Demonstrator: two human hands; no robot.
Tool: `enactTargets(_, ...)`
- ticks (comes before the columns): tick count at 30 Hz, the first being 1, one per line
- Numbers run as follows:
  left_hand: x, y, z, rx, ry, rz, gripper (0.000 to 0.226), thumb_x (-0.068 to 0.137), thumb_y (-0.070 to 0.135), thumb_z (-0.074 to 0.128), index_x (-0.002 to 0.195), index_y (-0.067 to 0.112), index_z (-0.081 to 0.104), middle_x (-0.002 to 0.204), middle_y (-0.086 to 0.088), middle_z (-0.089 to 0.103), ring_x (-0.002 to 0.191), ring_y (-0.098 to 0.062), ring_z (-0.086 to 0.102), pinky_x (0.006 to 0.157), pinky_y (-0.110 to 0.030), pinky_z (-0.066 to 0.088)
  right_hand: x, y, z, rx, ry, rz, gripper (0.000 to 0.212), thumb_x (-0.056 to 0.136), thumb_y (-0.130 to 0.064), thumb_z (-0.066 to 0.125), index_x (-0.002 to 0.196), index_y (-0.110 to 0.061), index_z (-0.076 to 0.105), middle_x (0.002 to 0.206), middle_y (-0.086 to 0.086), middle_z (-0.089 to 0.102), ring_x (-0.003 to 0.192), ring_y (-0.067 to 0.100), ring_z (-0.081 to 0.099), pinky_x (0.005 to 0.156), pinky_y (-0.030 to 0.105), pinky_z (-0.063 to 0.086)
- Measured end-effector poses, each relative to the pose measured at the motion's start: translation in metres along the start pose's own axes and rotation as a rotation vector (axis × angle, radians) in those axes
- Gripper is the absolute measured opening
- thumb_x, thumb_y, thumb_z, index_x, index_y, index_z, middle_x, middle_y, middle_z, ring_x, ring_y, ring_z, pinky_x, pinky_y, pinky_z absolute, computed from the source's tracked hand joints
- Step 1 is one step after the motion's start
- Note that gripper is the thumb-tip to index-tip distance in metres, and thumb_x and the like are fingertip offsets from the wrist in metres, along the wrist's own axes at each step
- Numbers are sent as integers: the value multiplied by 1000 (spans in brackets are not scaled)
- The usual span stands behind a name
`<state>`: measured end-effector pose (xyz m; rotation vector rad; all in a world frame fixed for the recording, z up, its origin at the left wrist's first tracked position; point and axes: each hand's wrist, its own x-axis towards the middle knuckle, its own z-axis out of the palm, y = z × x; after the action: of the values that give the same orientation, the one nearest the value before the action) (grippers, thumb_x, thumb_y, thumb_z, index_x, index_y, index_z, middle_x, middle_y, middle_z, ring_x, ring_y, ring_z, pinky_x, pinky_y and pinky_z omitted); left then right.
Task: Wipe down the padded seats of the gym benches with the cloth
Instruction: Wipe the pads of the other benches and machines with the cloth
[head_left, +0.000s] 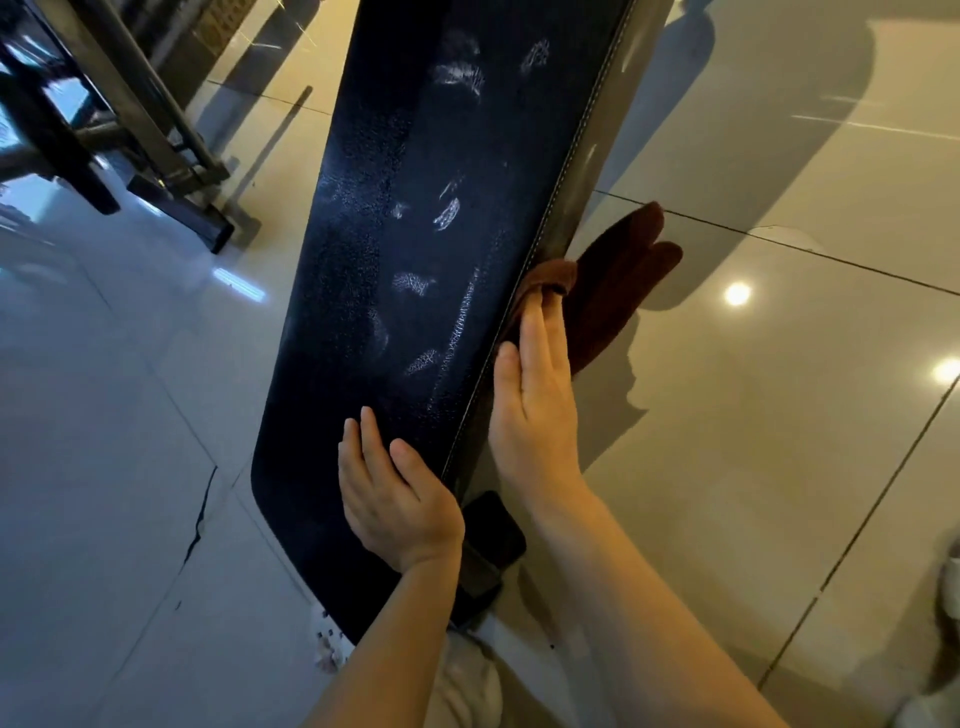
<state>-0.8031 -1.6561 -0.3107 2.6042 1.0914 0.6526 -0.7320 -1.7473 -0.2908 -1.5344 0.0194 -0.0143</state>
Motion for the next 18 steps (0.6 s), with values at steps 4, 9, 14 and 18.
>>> enactTargets(4, 2, 3, -1, 15, -2, -18, 67, 93, 52, 10, 147, 24, 38, 154, -1, 36, 141, -23, 32, 112, -49, 24, -53, 9, 14, -74, -144, -8, 53, 103, -21, 33, 149, -29, 7, 158, -15, 6, 150, 6, -2, 123, 31, 6)
enactTargets(9, 1, 0, -2, 19, 3, -15, 66, 93, 52, 11, 147, 25, 38, 154, 0, 36, 141, -22, 32, 112, -50, 26, -47, 8, 7, -145, -198, -69, 55, 104, -24, 28, 147, -33, -5, 153, -28, -12, 147, -2, -11, 121, 23, -1)
enactTargets(14, 0, 2, -1, -3, 20, 2, 61, 96, 48, 15, 146, 24, 40, 152, 0, 39, 139, -22, 35, 111, -50, 28, 22, -18, 1, 24, 3, 28, 60, 103, -23, 31, 153, -23, -1, 163, -12, 2, 149, 4, -6, 117, 13, -5)
enactTargets(18, 2, 5, 1, -18, 38, 6, 60, 97, 46, 17, 145, 20, 43, 150, -3, 42, 137, -24, 39, 109, -49, 31, 89, -40, -14, 109, 139, 13, 57, 104, -21, 28, 155, -7, 5, 164, 5, 4, 150, 12, -2, 120, 20, -5)
